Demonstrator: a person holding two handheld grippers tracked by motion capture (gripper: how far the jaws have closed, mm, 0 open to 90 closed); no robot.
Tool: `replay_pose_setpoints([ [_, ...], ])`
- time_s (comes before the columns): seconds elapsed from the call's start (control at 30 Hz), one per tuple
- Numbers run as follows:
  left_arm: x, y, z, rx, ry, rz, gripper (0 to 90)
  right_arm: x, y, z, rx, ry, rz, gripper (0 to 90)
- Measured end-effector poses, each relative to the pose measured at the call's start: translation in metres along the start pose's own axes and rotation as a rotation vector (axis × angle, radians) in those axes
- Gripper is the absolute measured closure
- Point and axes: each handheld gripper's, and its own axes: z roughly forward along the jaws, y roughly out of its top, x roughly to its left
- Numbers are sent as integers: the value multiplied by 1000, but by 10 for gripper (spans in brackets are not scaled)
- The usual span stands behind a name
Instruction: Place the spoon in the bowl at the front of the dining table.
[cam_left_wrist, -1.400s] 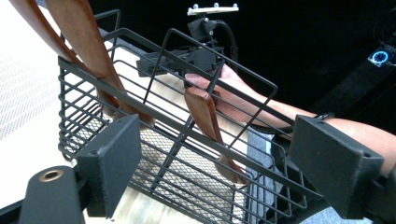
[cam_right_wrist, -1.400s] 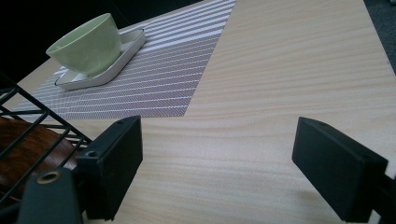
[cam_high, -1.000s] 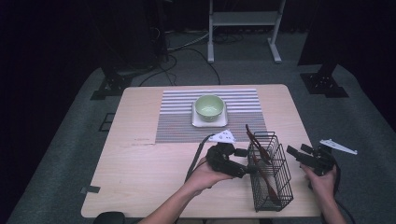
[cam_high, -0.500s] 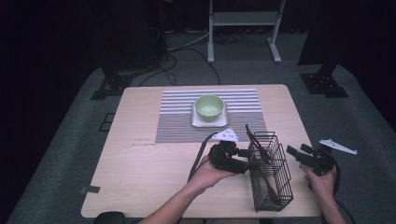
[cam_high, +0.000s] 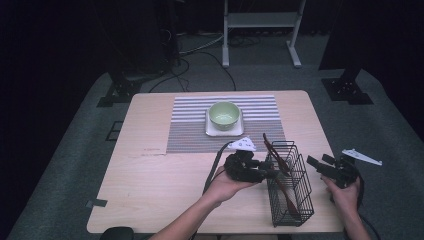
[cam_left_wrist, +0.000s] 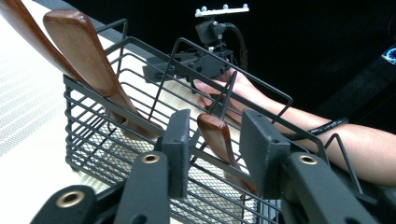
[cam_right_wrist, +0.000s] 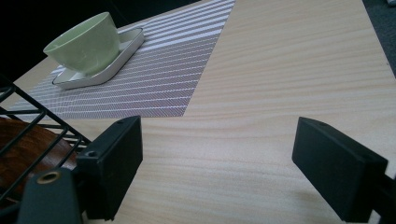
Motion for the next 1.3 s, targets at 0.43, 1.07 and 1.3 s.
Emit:
replay_pose_setpoints([
  [0.43, -2, 2, -4, -32, -28, 6, 809, 0, 0, 0, 3, 0, 1, 147],
  [1.07, 4, 3, -10, -97, -83, -69, 843, 0, 0, 1, 2, 1, 5, 147],
  [1.3, 5, 7, -17, -117, -107, -90, 843, 0, 0, 1, 1, -1, 6, 147],
])
